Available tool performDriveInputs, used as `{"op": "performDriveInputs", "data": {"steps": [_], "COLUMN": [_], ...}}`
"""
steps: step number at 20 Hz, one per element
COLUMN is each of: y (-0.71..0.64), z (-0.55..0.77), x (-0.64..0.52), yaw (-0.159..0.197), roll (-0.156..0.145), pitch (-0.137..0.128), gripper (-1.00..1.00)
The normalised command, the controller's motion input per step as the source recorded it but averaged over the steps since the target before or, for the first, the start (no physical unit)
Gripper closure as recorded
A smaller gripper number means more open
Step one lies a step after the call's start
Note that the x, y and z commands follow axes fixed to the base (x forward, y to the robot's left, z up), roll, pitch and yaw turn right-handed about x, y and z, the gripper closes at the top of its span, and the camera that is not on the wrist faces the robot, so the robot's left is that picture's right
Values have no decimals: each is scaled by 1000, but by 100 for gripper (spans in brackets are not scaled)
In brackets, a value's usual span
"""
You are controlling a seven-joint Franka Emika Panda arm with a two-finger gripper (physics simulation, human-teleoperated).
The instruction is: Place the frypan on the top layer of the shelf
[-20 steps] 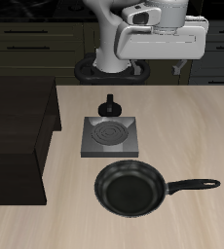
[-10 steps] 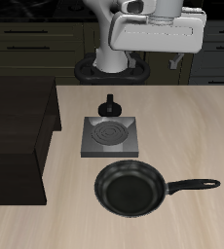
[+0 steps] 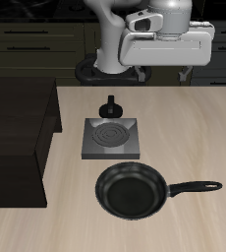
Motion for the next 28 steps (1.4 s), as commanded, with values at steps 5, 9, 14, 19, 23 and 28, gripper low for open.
{"op": "performDriveInputs", "data": {"steps": [5,9,14,19,23,28], "y": [33,76,131,94,6,-115], "z": [-282,-271,-167,-240,-244,-274], "x": [-30,-127,-160,-105,-57,-28], "yaw": [-15,27,-11,2,18,16], "roll": [7,28,48,17,-10,-26], "pitch": [12,-12,-35,-22,-22,-38], "gripper": [-100,-100,-100,-100,-100,-100]}}
